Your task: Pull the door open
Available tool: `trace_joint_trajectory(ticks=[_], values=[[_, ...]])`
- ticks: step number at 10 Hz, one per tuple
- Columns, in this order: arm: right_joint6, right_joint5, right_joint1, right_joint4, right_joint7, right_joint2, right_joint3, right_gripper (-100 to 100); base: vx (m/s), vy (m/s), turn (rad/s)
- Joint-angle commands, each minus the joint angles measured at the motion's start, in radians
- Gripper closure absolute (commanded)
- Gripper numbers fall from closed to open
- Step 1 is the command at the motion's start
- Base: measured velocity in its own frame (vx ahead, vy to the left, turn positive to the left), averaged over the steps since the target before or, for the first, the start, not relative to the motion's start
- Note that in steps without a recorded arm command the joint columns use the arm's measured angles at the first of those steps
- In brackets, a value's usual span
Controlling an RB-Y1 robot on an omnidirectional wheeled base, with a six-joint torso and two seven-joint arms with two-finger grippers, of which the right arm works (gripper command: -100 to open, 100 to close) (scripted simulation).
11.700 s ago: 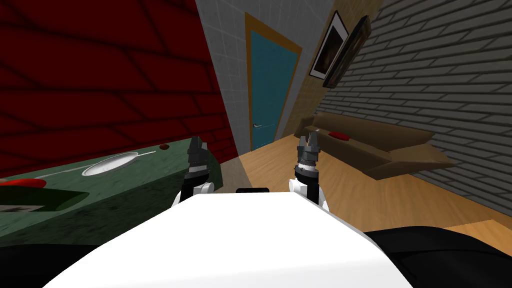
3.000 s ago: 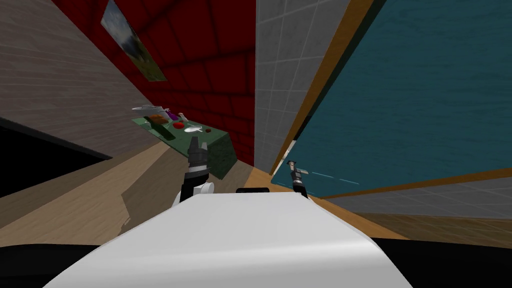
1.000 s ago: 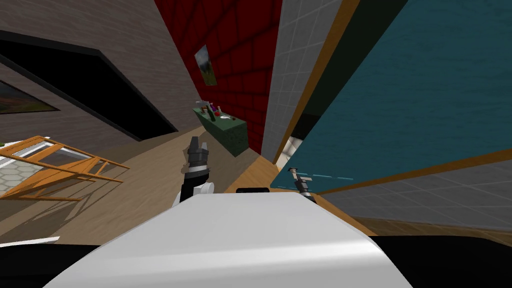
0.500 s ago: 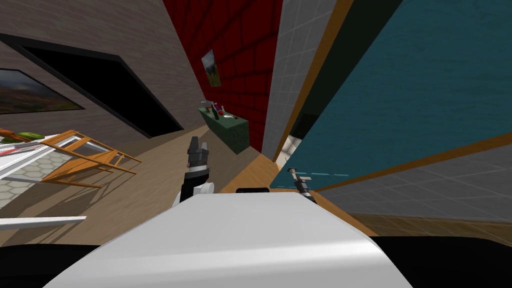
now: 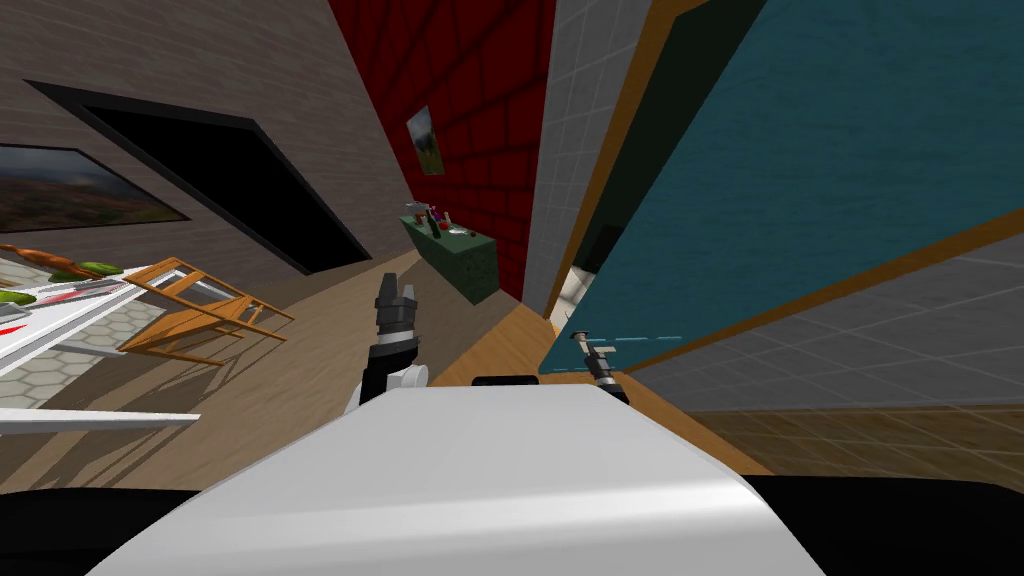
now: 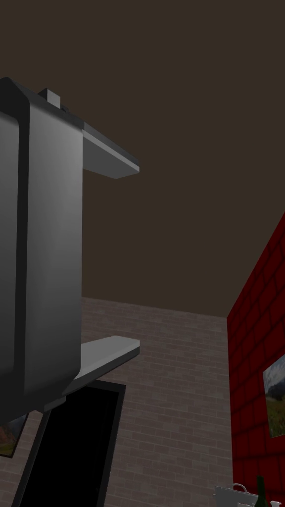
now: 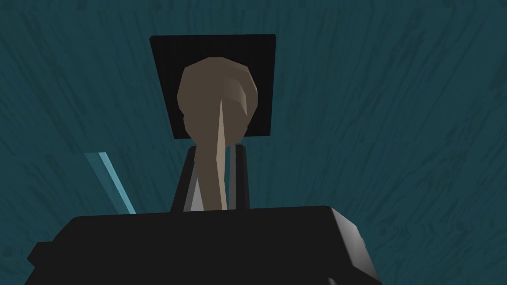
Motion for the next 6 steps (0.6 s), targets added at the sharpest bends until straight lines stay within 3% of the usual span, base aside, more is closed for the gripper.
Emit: trace_joint_trajectory(ticks=[1,3,6], values=[[-0.002,0.031,-0.023,0.016,-0.011,0.017,0.0,100,-0.136,-0.035,0.016],[-0.002,0.031,-0.023,0.016,-0.011,0.017,0.0,100,-0.045,-0.016,0.002],[0.02,0.09,-0.058,0.023,-0.029,0.036,-0.023,100,-0.102,-0.036,0.019]])
